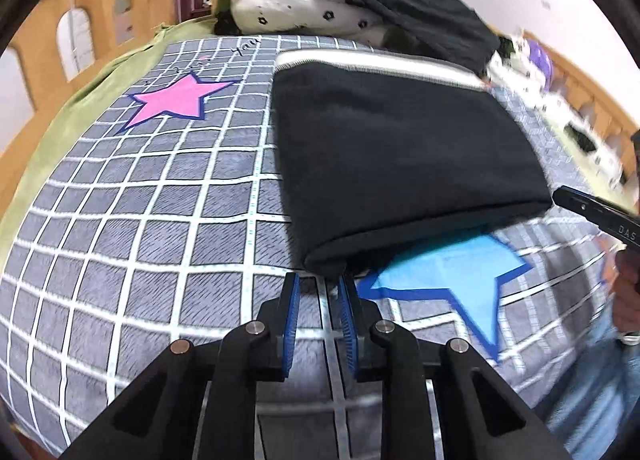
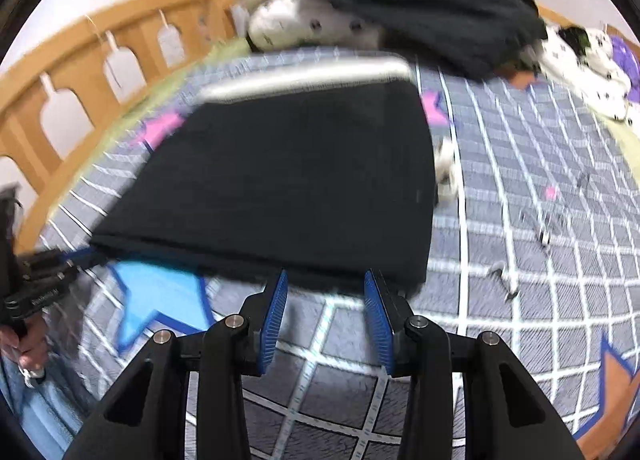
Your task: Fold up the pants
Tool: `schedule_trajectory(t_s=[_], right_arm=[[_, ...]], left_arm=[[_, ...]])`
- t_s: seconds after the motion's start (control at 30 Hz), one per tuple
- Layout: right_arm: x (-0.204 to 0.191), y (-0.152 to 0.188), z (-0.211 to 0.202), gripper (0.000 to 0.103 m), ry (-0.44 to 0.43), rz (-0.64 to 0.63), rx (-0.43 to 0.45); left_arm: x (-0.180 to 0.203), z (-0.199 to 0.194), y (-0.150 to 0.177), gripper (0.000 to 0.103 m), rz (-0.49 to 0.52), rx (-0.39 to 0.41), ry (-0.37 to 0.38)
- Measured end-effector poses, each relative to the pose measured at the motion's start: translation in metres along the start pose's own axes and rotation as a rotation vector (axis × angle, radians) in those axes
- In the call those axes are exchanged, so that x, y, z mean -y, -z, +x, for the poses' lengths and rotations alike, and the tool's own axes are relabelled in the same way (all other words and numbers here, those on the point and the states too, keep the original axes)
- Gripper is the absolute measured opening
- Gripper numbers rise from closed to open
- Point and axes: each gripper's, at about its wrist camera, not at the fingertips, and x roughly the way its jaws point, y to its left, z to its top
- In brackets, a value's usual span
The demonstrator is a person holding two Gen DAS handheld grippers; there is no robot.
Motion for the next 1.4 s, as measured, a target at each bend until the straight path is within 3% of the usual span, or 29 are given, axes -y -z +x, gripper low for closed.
schedule_trajectory(t_s=[0.03,0.1,0.13,0.27,0.37,0.43,0.47,0.67,1.1,1.4], right_arm=[[0.001,-0.004,-0.008,0.041,-0.017,0.003,0.039],[0.004,-0.014,-0.014,0.041,-0.020,0.001,0.100],[0.004,-0.019,-0.011,0.041,-0.017,0.002,0.105],[0.013,-0.038,0.025,0.041,-0.008,0.050,0.036],[0.022,-0.027,0.048,0.040,0.023,0.105,-0.022],[0.019,-0.019,0.051,0.040,0.037,0.093,-0.059],[0.018,-0.015,0.053,0.040,0.047,0.085,-0.073],[0.019,-0.010,0.050,0.040,0.060,0.113,-0.055],[0.014,-0.011,0.025,0.040,0.104,0.136,-0.035],[0.010,-0.019,-0.018,0.040,0.105,0.179,0.001]], left_arm=[[-0.002,-0.009,-0.001,0.023,-0.017,0.038,-0.003],[-0.001,-0.014,-0.008,0.041,-0.024,0.093,-0.001],[0.001,-0.013,-0.018,0.044,-0.023,0.110,0.013],[0.014,0.005,-0.053,0.044,-0.021,0.104,0.047],[0.023,0.031,-0.049,0.045,-0.016,0.034,0.019],[0.022,0.043,-0.034,0.060,-0.022,0.037,-0.019],[0.021,0.045,-0.028,0.062,-0.032,0.030,-0.021],[0.010,0.050,-0.030,0.063,-0.126,-0.028,0.047],[0.021,0.026,-0.030,0.063,-0.081,-0.007,-0.058],[0.023,-0.027,-0.031,0.065,-0.127,0.030,-0.072]])
